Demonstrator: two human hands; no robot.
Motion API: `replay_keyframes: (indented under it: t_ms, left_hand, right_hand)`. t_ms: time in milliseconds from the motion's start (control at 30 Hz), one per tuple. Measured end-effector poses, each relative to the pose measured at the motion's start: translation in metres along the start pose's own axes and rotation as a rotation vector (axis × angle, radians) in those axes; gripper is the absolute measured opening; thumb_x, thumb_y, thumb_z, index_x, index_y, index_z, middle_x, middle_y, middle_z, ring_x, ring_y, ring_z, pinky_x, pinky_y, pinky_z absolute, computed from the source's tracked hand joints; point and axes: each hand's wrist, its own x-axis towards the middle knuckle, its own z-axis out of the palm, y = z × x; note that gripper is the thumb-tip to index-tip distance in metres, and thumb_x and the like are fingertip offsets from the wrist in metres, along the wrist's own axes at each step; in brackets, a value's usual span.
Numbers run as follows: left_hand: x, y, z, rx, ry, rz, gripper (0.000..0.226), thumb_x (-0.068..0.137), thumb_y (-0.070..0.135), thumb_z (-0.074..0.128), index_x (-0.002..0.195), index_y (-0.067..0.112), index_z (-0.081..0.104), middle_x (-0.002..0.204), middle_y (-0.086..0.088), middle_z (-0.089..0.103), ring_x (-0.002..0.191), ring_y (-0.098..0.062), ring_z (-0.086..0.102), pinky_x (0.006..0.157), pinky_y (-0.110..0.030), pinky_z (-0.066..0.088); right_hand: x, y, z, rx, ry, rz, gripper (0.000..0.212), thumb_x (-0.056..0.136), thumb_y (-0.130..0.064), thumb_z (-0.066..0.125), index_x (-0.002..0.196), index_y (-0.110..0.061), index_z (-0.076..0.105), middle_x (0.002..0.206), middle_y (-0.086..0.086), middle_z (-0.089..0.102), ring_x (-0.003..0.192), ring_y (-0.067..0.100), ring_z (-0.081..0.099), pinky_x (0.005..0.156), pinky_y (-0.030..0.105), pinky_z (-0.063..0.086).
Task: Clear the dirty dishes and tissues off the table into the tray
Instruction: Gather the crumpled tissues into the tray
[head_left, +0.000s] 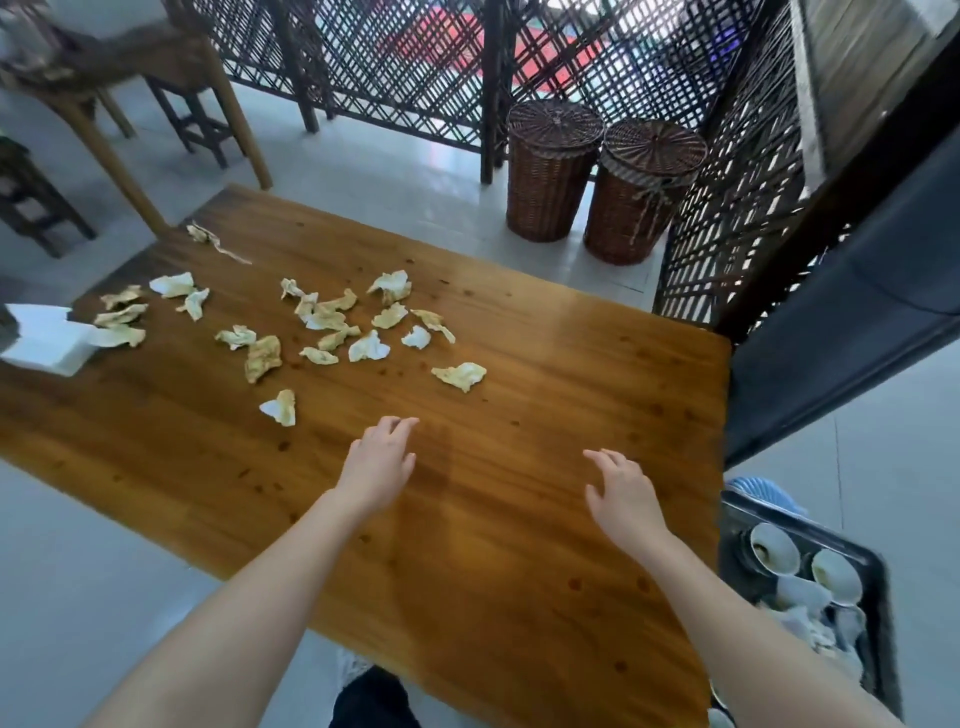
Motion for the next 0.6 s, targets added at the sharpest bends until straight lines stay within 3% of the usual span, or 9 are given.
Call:
replay_keyframes:
  t_ms: [400, 600]
  left_hand:
    - [0.075, -0.179, -0.045, 0.014, -0.144, 0.131, 0.052, 0.097, 0.023, 0.052, 0.146, 0.024, 0.035, 0.146, -0.004, 0.039, 0.123, -0.024, 0.047, 0.101, -0.037, 0.045]
    - [0.096, -0.218, -0.045, 0.03, -0.208, 0.134, 0.051, 0.098, 0.021, 0.049, 0.147, 0.023, 0.035, 0.148, -0.007, 0.037, 0.127, -0.025, 0.045, 0.102, -0.037, 0.044]
  right_hand:
    - [0.062, -0.194, 0.09, 0.137, 0.02, 0.166, 0.048, 0.094, -0.023, 0.054, 0.141, -0.021, 0.044, 0.145, 0.001, 0.043, 0.134, 0.019, 0.038, 0.11, 0.036, 0.033]
    - [0.074, -0.229, 0.113, 0.14, 0.015, 0.21, 0.048, 0.093, -0.023, 0.056, 0.14, -0.022, 0.044, 0.144, 0.0, 0.044, 0.133, 0.017, 0.039, 0.109, 0.035, 0.036]
